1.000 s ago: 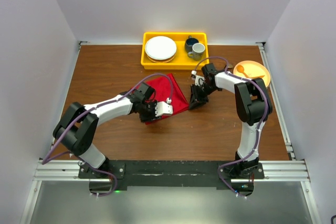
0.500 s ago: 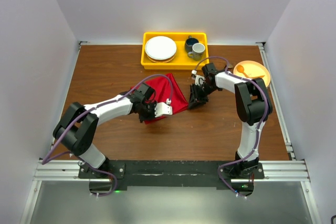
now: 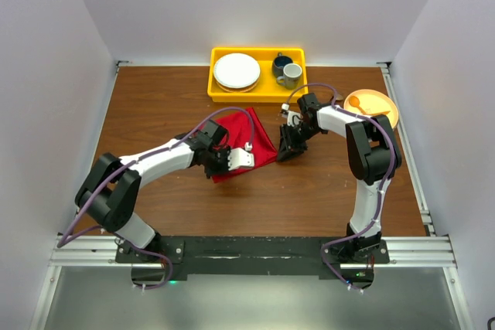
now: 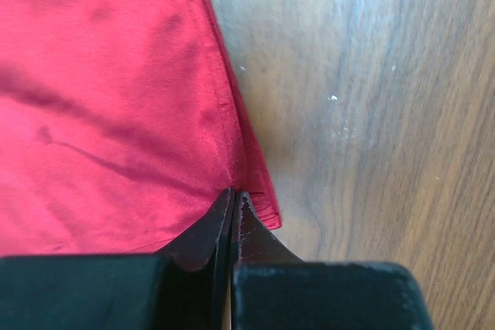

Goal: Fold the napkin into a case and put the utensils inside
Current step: Smooth out the square-folded napkin at the center of the board.

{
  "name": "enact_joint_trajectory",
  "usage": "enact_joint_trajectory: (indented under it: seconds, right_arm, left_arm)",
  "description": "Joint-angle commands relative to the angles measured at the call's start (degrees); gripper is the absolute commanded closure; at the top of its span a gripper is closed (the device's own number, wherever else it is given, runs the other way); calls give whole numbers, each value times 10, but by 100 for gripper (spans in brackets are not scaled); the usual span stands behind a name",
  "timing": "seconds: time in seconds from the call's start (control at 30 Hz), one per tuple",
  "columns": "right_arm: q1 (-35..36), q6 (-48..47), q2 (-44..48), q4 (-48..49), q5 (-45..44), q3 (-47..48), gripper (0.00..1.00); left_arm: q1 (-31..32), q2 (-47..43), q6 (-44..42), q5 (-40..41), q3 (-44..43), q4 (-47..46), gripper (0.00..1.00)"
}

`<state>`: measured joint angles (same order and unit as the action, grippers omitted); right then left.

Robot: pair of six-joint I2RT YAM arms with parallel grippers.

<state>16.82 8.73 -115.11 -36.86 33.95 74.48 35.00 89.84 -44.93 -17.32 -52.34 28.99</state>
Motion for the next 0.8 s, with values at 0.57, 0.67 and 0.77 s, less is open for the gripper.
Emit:
enact_joint_trajectory:
  seconds: [0.57, 0.67, 0.77]
  right_arm:
    - [-6, -30, 14, -33, -36, 8, 73]
    - [-7, -27, 10, -32, -35, 11, 73]
    - [-6, -27, 9, -34, -35, 11, 73]
  left_arm:
    - [-5, 20, -5, -19, -30, 29, 63]
    - [-5, 29, -5, -22, -27, 26, 59]
    - [-5, 35, -5, -19, -23, 18, 58]
